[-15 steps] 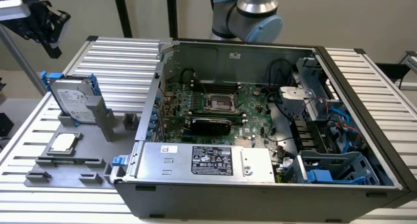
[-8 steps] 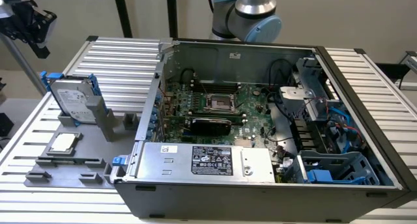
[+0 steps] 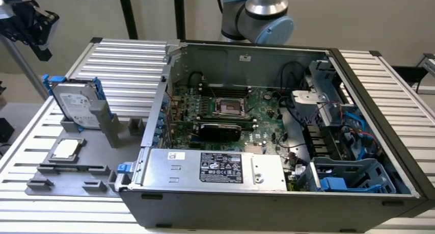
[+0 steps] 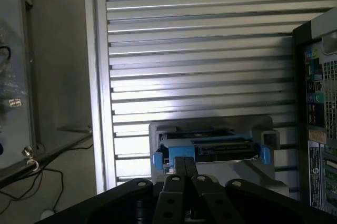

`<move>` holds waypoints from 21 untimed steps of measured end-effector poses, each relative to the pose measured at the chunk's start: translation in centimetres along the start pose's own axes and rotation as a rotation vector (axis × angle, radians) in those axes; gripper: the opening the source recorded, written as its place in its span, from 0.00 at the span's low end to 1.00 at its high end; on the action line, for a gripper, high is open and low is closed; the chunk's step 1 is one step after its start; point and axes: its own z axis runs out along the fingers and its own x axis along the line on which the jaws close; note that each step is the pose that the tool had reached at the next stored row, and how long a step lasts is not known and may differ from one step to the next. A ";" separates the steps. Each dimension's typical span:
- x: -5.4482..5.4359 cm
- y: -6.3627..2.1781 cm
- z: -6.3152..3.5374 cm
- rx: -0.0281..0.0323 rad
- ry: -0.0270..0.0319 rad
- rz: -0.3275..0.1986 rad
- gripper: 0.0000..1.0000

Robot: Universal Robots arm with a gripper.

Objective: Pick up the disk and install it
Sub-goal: 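Pick up the disk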

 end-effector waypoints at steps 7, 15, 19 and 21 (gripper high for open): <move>-0.5 0.02 0.01 0.0000 0.0003 -0.005 0.11; -0.6 0.02 0.18 -0.0021 0.0075 -0.135 0.11; -0.6 0.01 0.28 -0.0032 0.0114 -0.207 0.11; -0.6 0.01 0.34 -0.0039 0.0134 -0.245 0.11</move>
